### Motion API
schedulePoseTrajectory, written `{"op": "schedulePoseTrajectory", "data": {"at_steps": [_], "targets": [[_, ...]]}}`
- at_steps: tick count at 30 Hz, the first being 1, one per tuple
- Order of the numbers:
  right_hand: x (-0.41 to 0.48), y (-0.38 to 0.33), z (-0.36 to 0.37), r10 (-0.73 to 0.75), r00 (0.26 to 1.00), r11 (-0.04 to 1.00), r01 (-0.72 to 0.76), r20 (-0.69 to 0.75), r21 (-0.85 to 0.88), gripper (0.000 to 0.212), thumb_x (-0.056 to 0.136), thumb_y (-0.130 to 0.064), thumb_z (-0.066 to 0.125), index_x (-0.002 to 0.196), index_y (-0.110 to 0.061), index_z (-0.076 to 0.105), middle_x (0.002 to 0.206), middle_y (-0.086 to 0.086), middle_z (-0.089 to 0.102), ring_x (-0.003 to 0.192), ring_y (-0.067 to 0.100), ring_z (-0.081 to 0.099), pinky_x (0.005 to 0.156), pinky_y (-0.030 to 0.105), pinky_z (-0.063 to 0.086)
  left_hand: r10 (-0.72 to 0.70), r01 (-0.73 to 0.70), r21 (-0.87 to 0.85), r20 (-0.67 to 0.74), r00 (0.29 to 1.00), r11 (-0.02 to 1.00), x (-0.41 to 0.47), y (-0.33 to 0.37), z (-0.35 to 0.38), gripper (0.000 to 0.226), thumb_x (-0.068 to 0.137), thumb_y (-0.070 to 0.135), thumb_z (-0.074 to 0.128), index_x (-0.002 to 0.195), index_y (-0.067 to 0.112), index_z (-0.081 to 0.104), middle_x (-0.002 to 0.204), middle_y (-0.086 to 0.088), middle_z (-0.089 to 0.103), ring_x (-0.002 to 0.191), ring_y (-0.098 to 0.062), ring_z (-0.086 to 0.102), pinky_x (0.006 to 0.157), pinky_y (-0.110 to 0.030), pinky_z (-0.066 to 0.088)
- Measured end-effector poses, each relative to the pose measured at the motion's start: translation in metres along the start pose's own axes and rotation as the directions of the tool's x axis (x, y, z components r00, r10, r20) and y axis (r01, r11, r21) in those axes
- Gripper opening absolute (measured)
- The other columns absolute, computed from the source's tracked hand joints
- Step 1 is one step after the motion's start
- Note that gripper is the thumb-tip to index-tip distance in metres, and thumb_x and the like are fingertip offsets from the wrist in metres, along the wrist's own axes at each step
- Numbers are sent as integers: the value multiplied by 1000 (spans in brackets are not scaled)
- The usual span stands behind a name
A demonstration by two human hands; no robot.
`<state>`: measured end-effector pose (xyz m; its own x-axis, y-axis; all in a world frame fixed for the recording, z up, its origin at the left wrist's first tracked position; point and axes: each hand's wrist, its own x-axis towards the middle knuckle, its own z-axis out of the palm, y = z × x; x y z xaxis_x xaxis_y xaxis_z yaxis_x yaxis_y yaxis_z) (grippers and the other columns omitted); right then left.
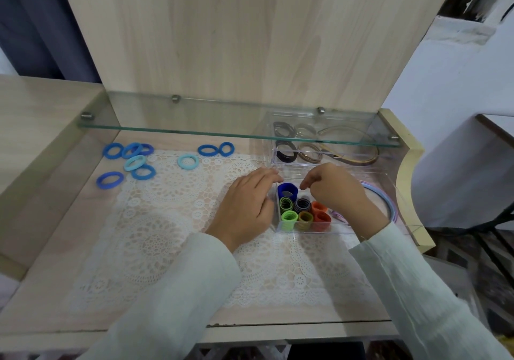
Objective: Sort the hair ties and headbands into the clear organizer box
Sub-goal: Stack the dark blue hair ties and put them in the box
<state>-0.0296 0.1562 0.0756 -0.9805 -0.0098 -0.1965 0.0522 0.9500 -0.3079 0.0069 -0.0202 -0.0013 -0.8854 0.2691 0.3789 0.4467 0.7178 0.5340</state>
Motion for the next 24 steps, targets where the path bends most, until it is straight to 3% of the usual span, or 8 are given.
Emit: {"op": "schedulePoseTrajectory", "data": {"at_steps": [7, 13, 21, 24], "targets": [[0, -1, 3, 6, 1000, 1000, -6, 19, -28, 37, 91, -9, 48, 101, -35, 72, 105, 0, 67, 86, 19, 63, 81, 40, 57, -6, 6, -4, 6, 1000, 1000, 0, -1, 1, 49, 85, 18, 35, 130, 21, 55, 142, 7, 51, 138, -11, 38, 114, -33, 27], [-2, -8, 8, 9, 1000, 996, -7, 20, -87, 32, 88, -15, 52, 105, -35, 71, 109, -1, 67, 92, 20, 62, 82, 40, 56, -17, 16, -3, -10, 1000, 1000, 0, -1, 1, 49, 85, 16, 35, 130, 21, 55, 142, 5, 52, 137, -12, 39, 115, -34, 29], [-6, -14, 7, 36, 999, 984, -31, 24, -173, 27, 91, -21, 54, 114, -28, 68, 108, 1, 66, 96, 21, 60, 83, 39, 56, -41, 41, 16, -4, 999, 999, 0, 1, 1, 49, 86, 16, 35, 131, 20, 54, 141, 5, 52, 135, -10, 38, 110, -20, 19], [-9, -18, 7, 30, 999, 977, -27, 13, -212, 26, 92, -24, 56, 115, -26, 66, 108, 3, 65, 98, 23, 58, 83, 40, 55, -40, 40, 7, -3, 999, 999, 0, 0, 1, 50, 85, 16, 34, 131, 21, 54, 142, 5, 51, 137, -10, 38, 113, -24, 22]]}}
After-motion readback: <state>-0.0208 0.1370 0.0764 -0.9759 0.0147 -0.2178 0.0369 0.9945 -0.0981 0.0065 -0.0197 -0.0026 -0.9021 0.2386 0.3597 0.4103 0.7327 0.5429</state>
